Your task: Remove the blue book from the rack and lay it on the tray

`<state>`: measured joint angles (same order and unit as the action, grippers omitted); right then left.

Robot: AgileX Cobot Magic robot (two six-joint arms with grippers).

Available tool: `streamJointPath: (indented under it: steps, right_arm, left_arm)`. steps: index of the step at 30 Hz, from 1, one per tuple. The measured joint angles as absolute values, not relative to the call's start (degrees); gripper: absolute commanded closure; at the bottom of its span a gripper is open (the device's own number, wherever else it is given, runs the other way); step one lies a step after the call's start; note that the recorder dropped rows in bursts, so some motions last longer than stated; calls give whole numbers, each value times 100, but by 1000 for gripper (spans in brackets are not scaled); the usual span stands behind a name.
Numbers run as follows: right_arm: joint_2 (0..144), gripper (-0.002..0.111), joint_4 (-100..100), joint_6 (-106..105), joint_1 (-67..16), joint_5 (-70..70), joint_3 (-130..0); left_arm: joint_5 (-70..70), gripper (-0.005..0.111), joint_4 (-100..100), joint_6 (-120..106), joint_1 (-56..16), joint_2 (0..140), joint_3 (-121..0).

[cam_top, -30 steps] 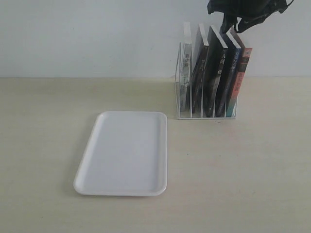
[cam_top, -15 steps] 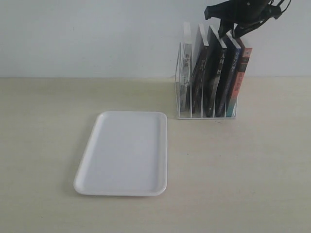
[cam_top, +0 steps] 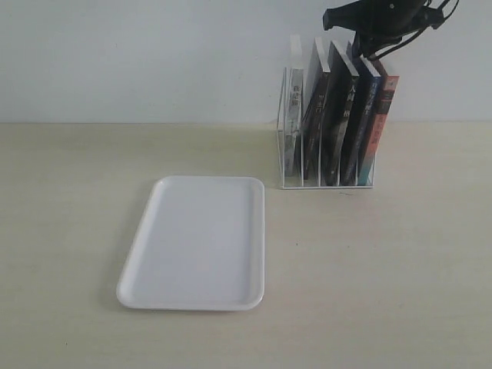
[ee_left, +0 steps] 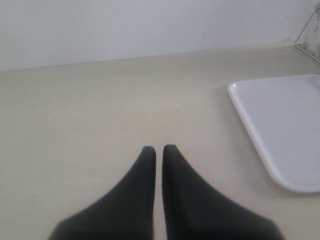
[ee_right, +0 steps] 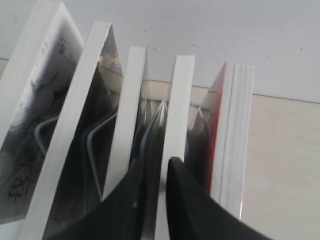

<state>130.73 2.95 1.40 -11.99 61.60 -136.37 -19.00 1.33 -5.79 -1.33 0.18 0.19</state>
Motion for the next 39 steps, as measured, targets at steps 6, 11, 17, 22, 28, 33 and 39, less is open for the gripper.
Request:
streamJointPath:
  steps: [6, 11, 17, 22, 28, 33, 39]
  right_arm:
    - [13073, 65, 295, 0, -1199, 6171, -13637]
    - [13073, 65, 295, 0, -1199, 6192, -13637]
    - [13073, 67, 295, 0, -1199, 6192, -13637]
    - [13073, 83, 285, 0, -1199, 6177, -13637]
    - [13073, 80, 255, 0, -1199, 6120, -13637]
    - [13073, 78, 83, 0, -1199, 6116, -13637]
    - [13073, 79, 45, 0, -1199, 6116, -13637]
  left_arm:
    - [-1900, 102, 133, -579, -133, 18, 19]
    - [-1900, 102, 133, -579, -133, 18, 19]
    - [-1900, 102, 133, -579, -133, 18, 19]
    - [-1900, 102, 133, -579, -133, 18, 19]
    - [-1900, 102, 133, -579, -133, 18, 19]
    - [-1900, 102, 133, -579, -133, 18, 19]
    - [-1900, 102, 133, -579, -133, 18, 19]
